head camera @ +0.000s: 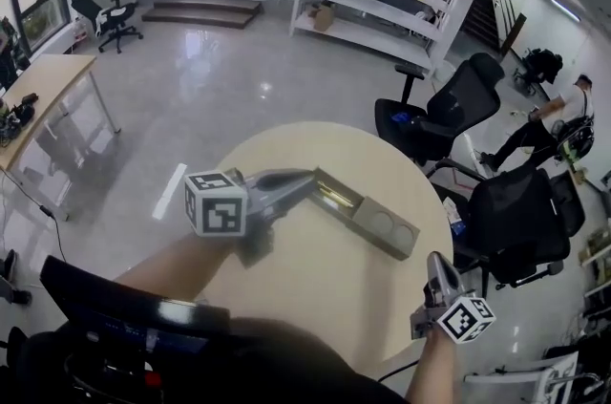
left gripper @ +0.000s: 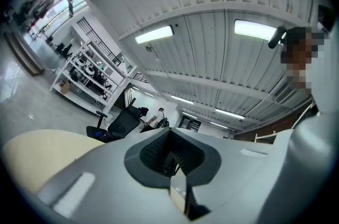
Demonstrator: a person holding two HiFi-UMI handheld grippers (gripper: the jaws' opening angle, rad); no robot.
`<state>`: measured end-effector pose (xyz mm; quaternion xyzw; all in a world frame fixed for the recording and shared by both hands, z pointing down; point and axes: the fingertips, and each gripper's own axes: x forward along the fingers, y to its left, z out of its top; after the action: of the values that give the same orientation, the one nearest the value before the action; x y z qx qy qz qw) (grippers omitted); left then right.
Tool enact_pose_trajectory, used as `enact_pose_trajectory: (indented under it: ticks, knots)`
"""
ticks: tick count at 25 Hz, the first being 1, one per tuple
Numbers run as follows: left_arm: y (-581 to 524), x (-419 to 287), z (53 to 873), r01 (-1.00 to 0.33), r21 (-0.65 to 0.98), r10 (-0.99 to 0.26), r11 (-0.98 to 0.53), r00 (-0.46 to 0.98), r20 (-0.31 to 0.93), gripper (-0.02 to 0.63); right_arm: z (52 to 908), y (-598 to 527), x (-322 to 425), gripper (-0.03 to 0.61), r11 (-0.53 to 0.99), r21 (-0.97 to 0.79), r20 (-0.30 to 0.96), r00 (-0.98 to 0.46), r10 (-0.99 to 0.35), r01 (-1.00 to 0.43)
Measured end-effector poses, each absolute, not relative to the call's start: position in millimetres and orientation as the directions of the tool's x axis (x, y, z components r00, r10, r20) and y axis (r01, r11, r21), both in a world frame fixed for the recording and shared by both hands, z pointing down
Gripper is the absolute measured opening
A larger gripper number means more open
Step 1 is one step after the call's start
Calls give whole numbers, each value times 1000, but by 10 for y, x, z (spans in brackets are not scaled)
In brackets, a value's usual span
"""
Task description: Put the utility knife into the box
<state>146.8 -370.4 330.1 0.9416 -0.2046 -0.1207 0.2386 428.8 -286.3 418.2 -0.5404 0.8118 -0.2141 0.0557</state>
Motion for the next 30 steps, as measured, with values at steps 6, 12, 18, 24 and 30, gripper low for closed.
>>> enact_pose_trajectory:
  ticks: [6, 12, 18, 24, 30]
  knots:
    - [-3131, 1566, 3162, -369, 485, -485, -793, 864, -135, 0, 4154, -2418, 4410, 13, 369, -394, 144, -453, -880, -842]
    - [-2837, 1627, 3097, -369, 485, -490, -793, 859, -147, 0, 3969, -2214, 4357, 12, 413, -374, 122, -486, -865, -830]
    - [-2952, 1488, 3031, -288, 485, -416, -826, 892, -179, 0, 3789, -2185, 4048, 12, 385, -338, 116, -444, -888, -859]
    - [-3167, 1041, 3066, -214, 477, -340, -853, 920, -196, 0, 3773, -2398, 3502, 12, 326, -356, 115, -387, -915, -876]
    - [-3151, 922, 3275, -208, 510, -363, -835, 904, -225, 0, 3864, -2296, 3458, 12, 321, -324, 144, -382, -913, -890]
